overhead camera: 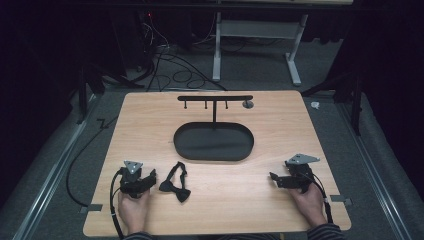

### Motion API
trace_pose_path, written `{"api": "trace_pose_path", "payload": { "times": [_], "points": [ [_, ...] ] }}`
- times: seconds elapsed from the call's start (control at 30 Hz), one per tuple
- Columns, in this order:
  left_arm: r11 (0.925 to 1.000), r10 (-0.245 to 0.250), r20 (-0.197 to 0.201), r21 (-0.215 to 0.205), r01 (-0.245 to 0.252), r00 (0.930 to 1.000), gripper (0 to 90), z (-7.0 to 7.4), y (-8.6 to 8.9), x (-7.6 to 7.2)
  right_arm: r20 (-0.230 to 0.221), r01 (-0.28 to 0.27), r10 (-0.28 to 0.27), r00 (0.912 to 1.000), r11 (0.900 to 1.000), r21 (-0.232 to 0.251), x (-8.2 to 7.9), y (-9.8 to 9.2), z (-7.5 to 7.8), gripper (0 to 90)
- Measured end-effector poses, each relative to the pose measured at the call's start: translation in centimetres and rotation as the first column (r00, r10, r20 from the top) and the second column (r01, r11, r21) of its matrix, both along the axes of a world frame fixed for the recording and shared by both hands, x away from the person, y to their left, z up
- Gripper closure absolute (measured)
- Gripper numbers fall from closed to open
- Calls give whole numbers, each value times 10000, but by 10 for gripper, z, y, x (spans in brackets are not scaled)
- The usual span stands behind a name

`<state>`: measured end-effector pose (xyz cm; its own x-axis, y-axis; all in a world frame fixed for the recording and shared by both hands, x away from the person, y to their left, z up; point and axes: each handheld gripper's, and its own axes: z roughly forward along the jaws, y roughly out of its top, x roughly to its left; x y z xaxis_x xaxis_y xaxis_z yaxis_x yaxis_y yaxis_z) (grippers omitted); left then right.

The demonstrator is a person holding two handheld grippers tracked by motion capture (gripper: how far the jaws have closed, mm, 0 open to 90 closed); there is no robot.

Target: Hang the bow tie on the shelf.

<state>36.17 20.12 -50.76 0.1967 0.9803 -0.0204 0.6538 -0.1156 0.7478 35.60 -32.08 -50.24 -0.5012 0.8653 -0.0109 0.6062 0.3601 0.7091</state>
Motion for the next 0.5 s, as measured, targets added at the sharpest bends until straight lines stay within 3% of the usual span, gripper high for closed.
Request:
{"api": "trace_pose_path", "payload": {
  "times": [0.5],
  "points": [
    [10000,-58,26,-16,58,10000,384,0,0,0,13,-23,23,10000,10000,-25,0,0,0,207]
  ]
}}
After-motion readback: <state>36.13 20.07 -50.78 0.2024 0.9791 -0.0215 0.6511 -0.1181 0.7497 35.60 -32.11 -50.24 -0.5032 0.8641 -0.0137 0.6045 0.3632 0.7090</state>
